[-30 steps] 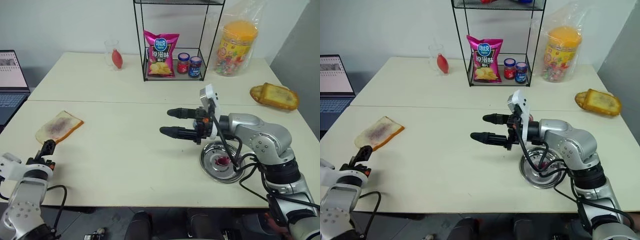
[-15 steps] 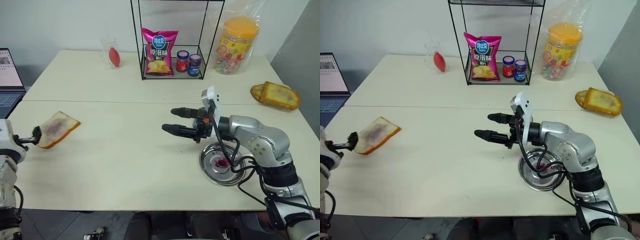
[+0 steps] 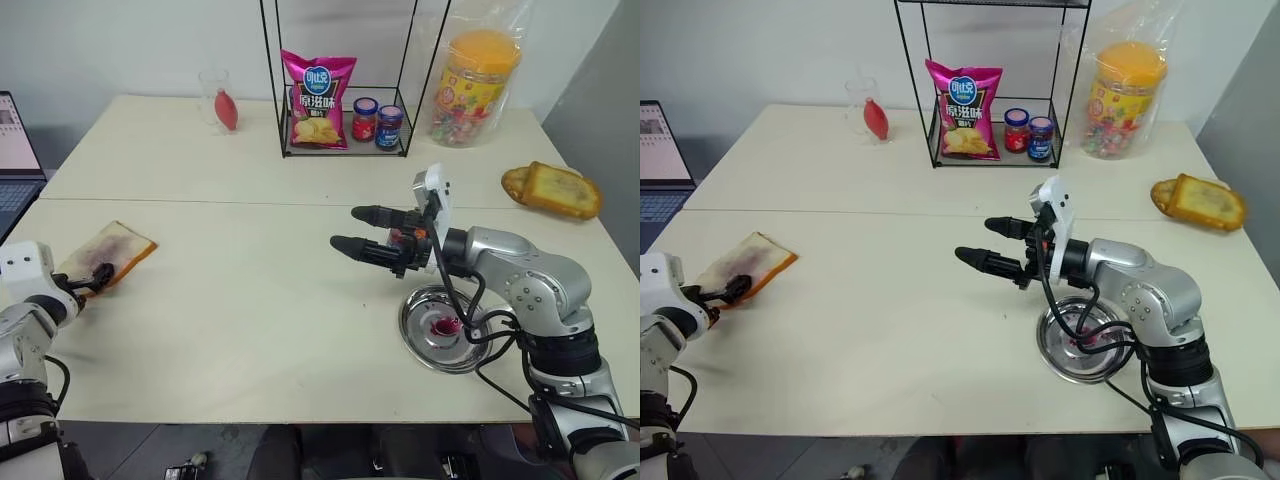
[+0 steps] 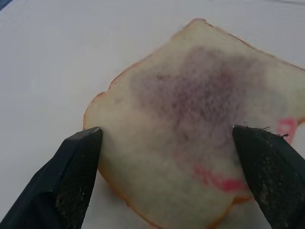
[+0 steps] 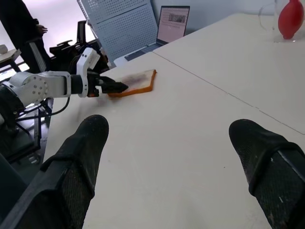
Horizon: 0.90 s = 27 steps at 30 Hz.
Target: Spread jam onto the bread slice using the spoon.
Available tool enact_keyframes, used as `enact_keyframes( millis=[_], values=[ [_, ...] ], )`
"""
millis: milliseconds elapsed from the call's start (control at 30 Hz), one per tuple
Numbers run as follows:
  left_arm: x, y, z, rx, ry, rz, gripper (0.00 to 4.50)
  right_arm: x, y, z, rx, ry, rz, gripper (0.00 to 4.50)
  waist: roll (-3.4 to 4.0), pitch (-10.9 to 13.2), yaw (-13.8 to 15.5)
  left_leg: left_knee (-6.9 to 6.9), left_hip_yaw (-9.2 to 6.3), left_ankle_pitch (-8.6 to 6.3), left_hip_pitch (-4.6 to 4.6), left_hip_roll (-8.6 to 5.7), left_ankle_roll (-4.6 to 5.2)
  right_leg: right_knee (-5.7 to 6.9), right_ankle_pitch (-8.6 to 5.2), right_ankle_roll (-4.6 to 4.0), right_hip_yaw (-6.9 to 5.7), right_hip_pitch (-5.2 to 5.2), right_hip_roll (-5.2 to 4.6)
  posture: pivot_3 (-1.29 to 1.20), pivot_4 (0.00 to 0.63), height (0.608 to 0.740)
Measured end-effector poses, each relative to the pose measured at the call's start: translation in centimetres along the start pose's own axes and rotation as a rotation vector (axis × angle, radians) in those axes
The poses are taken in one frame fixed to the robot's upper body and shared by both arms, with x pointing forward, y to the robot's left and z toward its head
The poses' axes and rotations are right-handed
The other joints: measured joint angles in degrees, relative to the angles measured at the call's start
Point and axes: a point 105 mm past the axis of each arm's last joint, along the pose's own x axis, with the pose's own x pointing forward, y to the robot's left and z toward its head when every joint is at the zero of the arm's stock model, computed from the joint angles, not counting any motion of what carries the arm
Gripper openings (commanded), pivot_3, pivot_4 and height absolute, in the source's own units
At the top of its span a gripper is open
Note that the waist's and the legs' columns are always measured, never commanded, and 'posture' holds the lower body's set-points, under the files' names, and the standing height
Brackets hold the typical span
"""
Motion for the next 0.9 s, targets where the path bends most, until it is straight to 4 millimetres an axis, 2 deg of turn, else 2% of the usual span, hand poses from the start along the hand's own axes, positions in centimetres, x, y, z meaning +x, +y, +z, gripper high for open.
enact_keyframes(
  millis=[267,333,400,733,900],
  values=[
    [0.6,0.2,-0.2,0.004,0.098,0.023,4.5,0.0,0.0,0.3,0.016,-0.006,-0.018,4.45,0.11,-0.05,-0.05,0.1,0.06,0.01,0.07,-0.11,0.02,0.06,0.01,0.02,-0.01,0.07,0.11,0.0,0.15,0.74],
    [0.8,0.2,-0.2,-0.015,0.114,0.024,4.13,-0.1,-0.1,0.4,0.017,-0.01,-0.024,4.5,0.22,-0.11,-0.04,0.1,0.05,0.02,0.09,-0.12,0.02,0.09,0.01,0.02,-0.03,0.07,0.15,0.0,0.15,0.74],
    [0.9,0.2,-0.3,-0.025,0.128,0.026,3.96,-0.1,-0.1,0.6,0.019,-0.013,-0.027,4.5,0.31,-0.16,-0.04,0.1,0.03,0.02,0.1,-0.11,0.03,0.12,0.01,0.02,-0.02,0.08,0.19,0.0,0.15,0.74],
    [1.5,-0.1,-0.2,-0.021,0.156,0.019,2.07,-0.2,-0.1,0.8,0.017,-0.021,-0.032,4.5,0.39,-0.19,-0.04,0.13,0.03,0.04,0.25,-0.11,0.05,0.42,0.01,0.02,0.03,0.09,0.25,0.0,0.15,0.74],
    [1.6,-0.1,-0.2,-0.019,0.161,0.015,1.28,-0.3,-0.2,0.9,0.017,-0.023,-0.038,4.5,0.39,-0.19,-0.05,0.13,0.04,0.04,0.31,-0.1,0.05,0.51,0.0,0.02,0.06,0.09,0.28,0.0,0.15,0.74]
  ],
)
